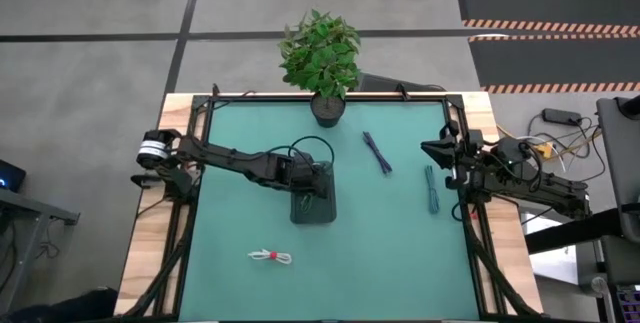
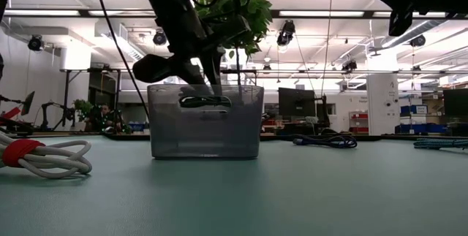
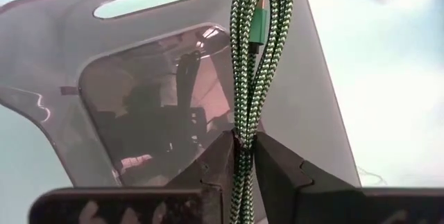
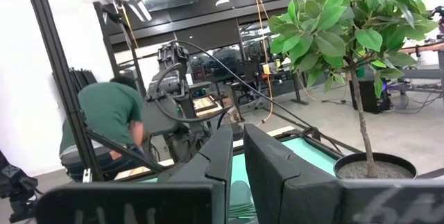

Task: Pick and place USB-C Cables
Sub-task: Put the green charger cable into the black bin, then put the violet charger cable into the black bin

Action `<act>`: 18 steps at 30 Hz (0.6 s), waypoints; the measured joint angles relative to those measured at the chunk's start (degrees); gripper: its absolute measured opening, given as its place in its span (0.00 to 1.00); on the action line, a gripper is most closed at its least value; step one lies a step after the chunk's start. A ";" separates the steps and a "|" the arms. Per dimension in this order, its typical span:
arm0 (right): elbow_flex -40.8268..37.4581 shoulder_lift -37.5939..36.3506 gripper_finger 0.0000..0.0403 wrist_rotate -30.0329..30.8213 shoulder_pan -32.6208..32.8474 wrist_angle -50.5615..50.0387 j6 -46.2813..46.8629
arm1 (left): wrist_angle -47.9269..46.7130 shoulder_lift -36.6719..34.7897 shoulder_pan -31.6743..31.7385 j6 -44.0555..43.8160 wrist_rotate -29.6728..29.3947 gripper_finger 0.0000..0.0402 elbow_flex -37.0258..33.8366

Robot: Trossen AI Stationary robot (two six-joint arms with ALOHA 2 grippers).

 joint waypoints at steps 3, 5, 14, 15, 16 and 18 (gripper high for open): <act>0.00 0.00 0.07 0.00 0.00 -0.02 0.01 | -0.01 0.00 0.00 -0.01 0.00 0.11 0.00; 0.00 0.00 0.07 -0.01 0.00 -0.03 0.00 | 0.01 0.00 0.00 -0.03 0.00 0.11 0.00; 0.07 -0.02 0.07 -0.04 0.00 -0.89 0.35 | -0.01 -2.35 0.07 6.06 2.54 0.11 -0.02; 0.07 -0.02 0.07 -0.04 0.00 -1.16 0.44 | -0.01 -3.39 -0.09 8.53 2.79 0.11 -0.02; 0.07 -0.02 0.07 -0.07 0.00 -1.32 0.41 | 0.00 -4.52 -0.37 11.68 2.90 0.11 -0.02; 0.07 -0.02 0.07 -0.07 0.00 -1.27 -0.17 | 0.24 -6.97 -1.45 19.56 3.05 0.11 -0.02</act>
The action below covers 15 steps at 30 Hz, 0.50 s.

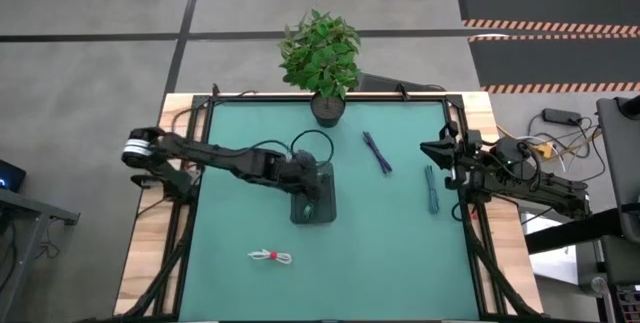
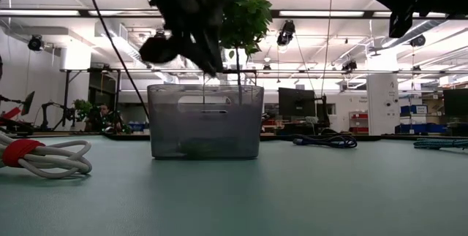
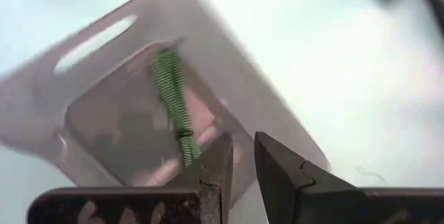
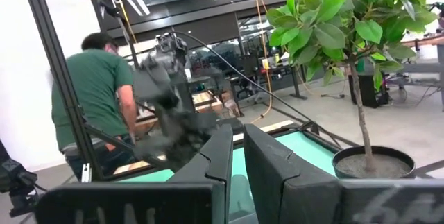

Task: Pick and place USB-C Cables
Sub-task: Put the violet charger cable into the black bin

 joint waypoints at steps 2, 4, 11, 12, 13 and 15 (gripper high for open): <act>-0.19 0.06 0.07 -0.05 0.00 0.17 0.84 | 0.21 -2.70 -1.73 8.27 -0.49 0.11 0.00; -0.61 0.37 0.07 -0.06 0.00 0.17 2.27 | 2.01 -5.28 -4.25 16.96 -3.15 0.11 0.00; -0.79 3.53 0.07 1.64 0.02 4.09 7.95 | 14.89 -9.56 -13.75 45.14 -13.48 0.11 -0.09; -0.85 4.31 0.07 2.16 0.02 4.81 8.13 | 16.12 -10.04 -14.40 47.94 -13.57 0.11 -0.09; -0.85 5.01 0.07 2.51 0.02 5.36 8.38 | 17.61 -10.43 -14.82 50.07 -13.69 0.11 -0.09; -0.85 6.15 0.07 2.51 0.00 4.98 9.08 | 20.15 -11.21 -15.20 53.77 -13.65 0.11 -0.07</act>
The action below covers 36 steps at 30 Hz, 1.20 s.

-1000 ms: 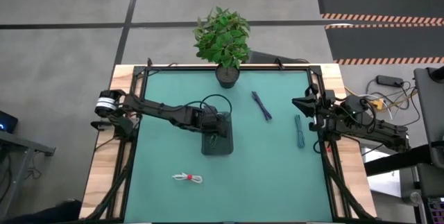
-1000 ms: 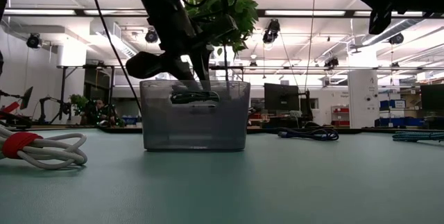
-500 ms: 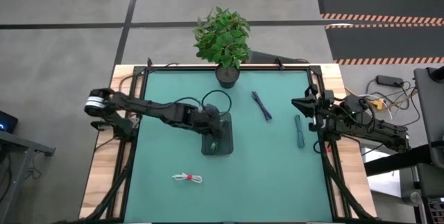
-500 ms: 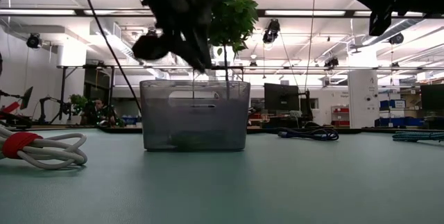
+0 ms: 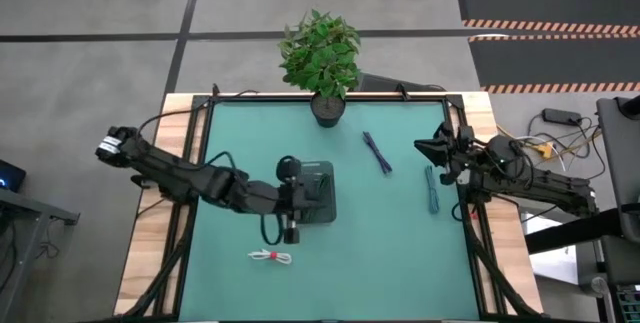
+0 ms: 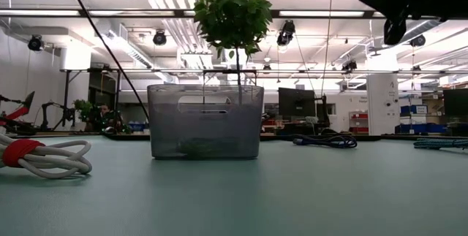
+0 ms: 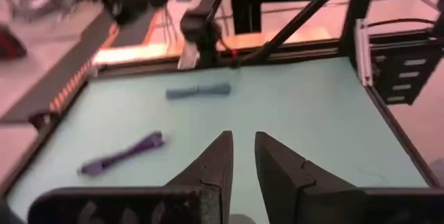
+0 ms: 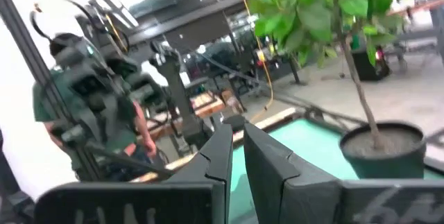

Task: Pick and place USB-C Cables
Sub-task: Put the violet charger cable into the black bin

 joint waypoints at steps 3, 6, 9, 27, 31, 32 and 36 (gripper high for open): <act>-0.12 2.00 0.07 -0.01 0.02 -0.83 1.57 | 1.39 -0.91 -0.02 3.43 0.28 0.11 0.00; -0.23 3.77 0.07 1.25 0.02 -0.37 2.60 | 0.89 -1.57 -0.02 2.30 0.48 0.11 -0.47; -0.28 6.43 0.07 4.76 0.00 -0.30 5.36 | 0.15 -2.32 -1.51 2.09 0.57 0.11 -3.27; 18.01 34.35 0.07 6.31 1.53 -12.58 11.24 | 6.60 -17.12 -1.25 9.66 0.33 0.11 -15.84; 22.78 41.70 0.07 7.10 1.83 -21.00 13.46 | 16.15 -20.82 -0.70 13.88 0.27 0.11 -21.88; 23.69 43.48 0.07 7.54 1.88 -22.30 13.97 | 18.06 -21.52 -0.61 14.91 0.17 0.11 -23.13; 27.40 50.06 0.07 8.75 1.88 -28.17 14.33 | 22.04 -25.34 -0.50 15.21 0.20 0.11 -26.35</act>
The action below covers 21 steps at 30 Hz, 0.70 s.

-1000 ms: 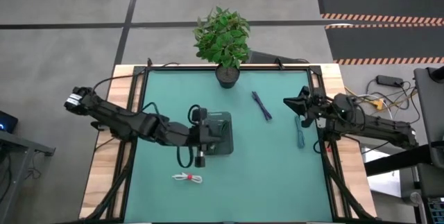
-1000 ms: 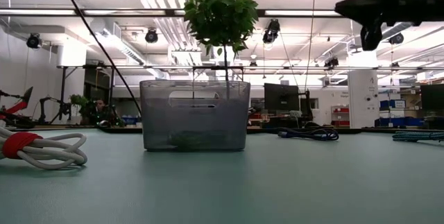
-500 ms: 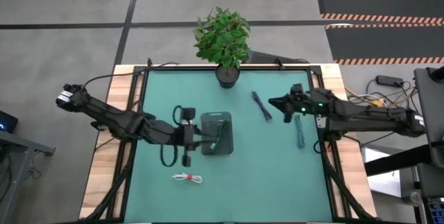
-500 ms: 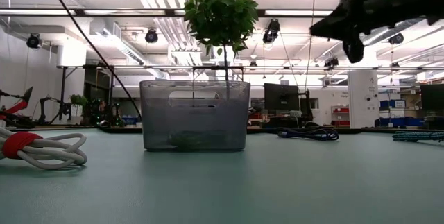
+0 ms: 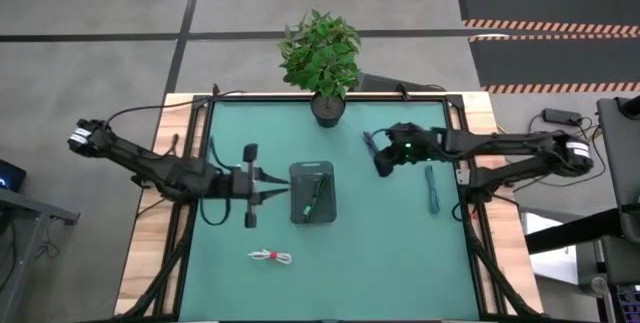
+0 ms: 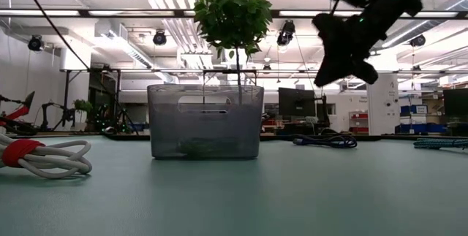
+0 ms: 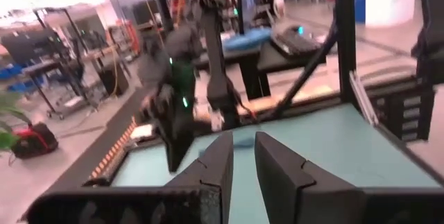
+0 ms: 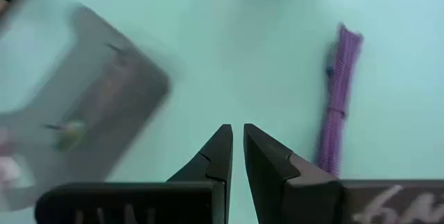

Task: Pick and place USB-C Cables
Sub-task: Put the violet charger cable into the black bin

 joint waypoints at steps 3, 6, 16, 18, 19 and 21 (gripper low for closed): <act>1.72 4.54 0.07 2.51 0.00 -4.20 -0.14 | 0.40 -2.52 0.00 0.04 0.00 0.11 -1.54; 2.74 8.44 0.07 3.52 -0.79 -4.31 -0.46 | 1.36 -4.56 0.01 0.09 0.00 0.11 -3.22; 4.94 19.00 0.02 3.69 -8.06 -3.94 -2.46 | 1.04 -6.73 0.02 0.04 0.00 0.11 -4.40; 5.65 20.20 0.02 3.78 -9.10 -3.84 -2.74 | 1.03 -6.73 0.02 0.04 0.00 0.11 -4.52; 6.03 20.68 0.03 3.74 -9.43 -3.86 -2.93 | 1.04 -6.75 0.02 0.06 0.00 0.11 -4.74; 6.88 21.47 0.06 3.71 -10.03 -3.80 -3.13 | 0.93 -6.96 0.02 0.31 0.00 0.11 -5.21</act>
